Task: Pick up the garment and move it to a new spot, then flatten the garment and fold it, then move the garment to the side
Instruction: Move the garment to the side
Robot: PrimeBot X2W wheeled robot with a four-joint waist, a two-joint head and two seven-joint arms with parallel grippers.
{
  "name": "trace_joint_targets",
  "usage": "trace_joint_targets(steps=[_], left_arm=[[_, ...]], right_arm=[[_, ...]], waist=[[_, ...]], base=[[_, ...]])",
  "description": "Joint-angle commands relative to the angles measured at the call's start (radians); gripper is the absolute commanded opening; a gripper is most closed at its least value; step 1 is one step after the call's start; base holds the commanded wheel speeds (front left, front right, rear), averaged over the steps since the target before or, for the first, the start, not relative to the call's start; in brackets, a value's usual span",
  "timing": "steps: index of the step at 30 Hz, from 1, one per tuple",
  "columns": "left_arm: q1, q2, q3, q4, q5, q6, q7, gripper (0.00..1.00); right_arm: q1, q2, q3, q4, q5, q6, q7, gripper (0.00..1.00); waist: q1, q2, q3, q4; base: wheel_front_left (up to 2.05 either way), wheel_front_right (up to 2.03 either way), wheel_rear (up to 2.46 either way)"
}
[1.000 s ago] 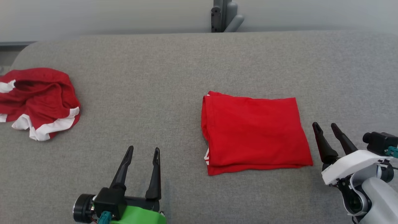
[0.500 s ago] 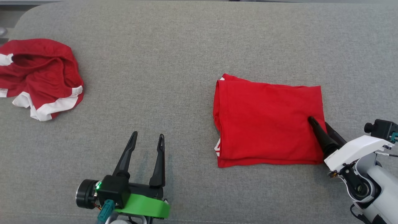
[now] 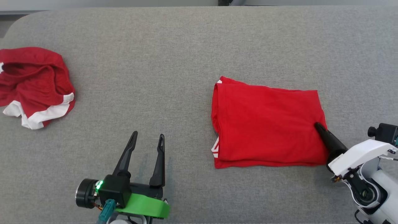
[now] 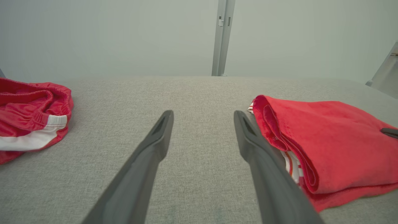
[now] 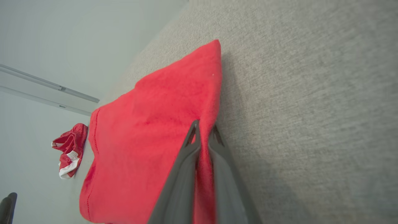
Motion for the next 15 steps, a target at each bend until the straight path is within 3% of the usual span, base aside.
trace_joint_targets(steps=[1,15], left_arm=[[0.005,0.001,0.003,0.002,0.012,-0.004,-0.002,1.0],[-0.024,0.004,0.033,0.0,0.068,-0.051,-0.002,1.0]], right_arm=[[0.004,-0.012,0.001,-0.001,-0.003,0.0,-0.013,0.0],[-0.062,-0.014,0.059,-0.002,-0.065,0.0,-0.063,0.0]], waist=[[0.0,-0.0001,-0.011,-0.023],[0.0,-0.0001,0.019,-0.231]], base=[[0.0,0.0,0.0],[0.0,0.0,0.0]])
